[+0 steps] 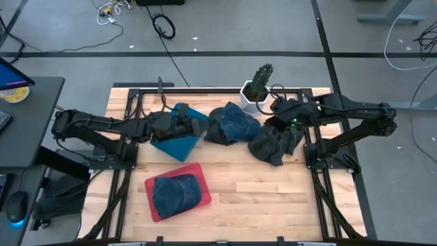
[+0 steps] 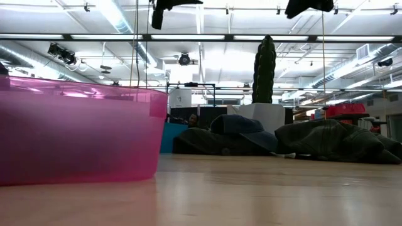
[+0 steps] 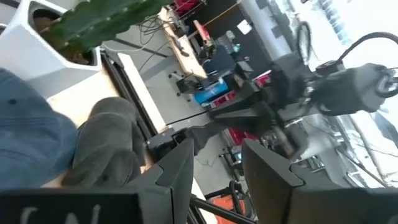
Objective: Pick & Place hat
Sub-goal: Put the blue cap into the red bin
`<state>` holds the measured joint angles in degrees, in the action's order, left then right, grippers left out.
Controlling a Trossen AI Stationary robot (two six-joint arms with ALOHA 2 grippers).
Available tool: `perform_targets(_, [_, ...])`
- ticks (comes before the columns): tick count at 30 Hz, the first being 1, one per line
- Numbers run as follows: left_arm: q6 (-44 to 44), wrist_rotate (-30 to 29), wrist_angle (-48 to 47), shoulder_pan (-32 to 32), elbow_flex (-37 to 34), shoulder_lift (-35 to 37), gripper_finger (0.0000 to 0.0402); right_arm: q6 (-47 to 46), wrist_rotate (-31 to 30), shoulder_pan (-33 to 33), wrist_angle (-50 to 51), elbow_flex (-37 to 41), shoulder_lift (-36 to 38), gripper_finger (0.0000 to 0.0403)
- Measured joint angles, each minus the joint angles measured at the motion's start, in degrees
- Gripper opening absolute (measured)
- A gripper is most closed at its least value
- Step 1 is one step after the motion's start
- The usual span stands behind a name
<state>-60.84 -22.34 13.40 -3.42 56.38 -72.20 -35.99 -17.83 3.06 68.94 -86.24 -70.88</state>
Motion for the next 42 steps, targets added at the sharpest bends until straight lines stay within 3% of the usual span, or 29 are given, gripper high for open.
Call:
perform_targets(5, [0.16,0.3,0.06,0.0,0.0,0.0,0.014,10.12,2.6,-2.07,-0.82,0.02,-3.24,0.0066])
perform_targets(9, [1.62,3.04,0.06,-0.02,0.0,0.0,0.014,18.68,6.36,-4.27,-0.78,0.02,-6.03,0.0125])
perform_targets(15, [4.27,5.11,0.1,-1.33,0.0,0.0,0.014,29.79,6.74,-7.77,-1.89,0.04,-9.83,0.0235])
perform_targets(20, [5.82,5.1,-0.05,-3.1,0.0,0.0,0.014,36.71,6.83,-11.13,-6.63,1.63,-11.8,0.0285])
perform_targets(28, [9.02,5.05,-0.71,-6.07,0.0,1.22,0.014,42.39,12.49,-16.51,-19.19,12.19,-11.94,0.0284])
perform_targets(42, [13.53,2.89,-1.35,-7.17,0.05,4.91,0.014,48.58,12.88,-21.56,-38.29,28.82,-11.94,0.0277])
